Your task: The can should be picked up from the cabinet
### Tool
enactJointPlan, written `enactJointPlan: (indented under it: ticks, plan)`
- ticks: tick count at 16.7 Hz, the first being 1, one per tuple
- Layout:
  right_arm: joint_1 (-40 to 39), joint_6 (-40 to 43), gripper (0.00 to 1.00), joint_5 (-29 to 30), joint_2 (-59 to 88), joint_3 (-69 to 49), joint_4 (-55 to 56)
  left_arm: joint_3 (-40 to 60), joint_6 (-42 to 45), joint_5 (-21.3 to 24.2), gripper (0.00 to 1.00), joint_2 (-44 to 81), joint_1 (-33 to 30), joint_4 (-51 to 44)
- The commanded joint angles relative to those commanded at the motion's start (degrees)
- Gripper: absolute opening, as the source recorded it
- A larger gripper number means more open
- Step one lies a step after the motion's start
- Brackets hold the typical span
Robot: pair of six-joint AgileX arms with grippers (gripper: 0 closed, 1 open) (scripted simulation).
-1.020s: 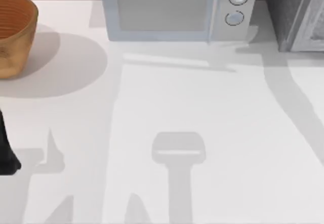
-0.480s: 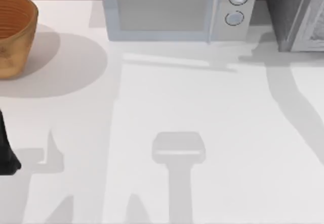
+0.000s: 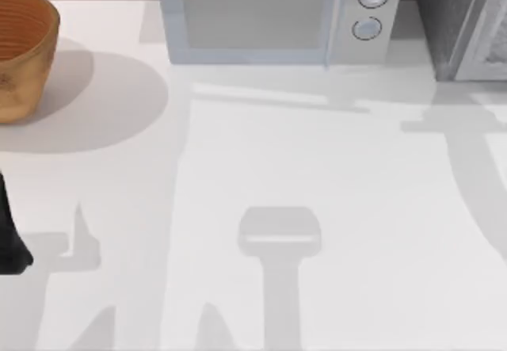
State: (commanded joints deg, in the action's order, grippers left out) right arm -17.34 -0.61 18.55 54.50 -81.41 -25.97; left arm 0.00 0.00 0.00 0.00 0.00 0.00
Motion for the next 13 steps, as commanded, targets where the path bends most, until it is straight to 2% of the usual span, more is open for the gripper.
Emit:
enactJointPlan:
  ticks: [9, 13]
  plan:
    - [10.9, 0.6, 0.0, -11.4, -33.2, 54.8, 15.4, 0.0, 0.0, 0.0, 1.0, 0.0, 0.0, 0.0]
    - [14.9, 0.6, 0.0, -15.8, -46.3, 72.6, 21.8, 0.0, 0.0, 0.0, 1.0, 0.0, 0.0, 0.0]
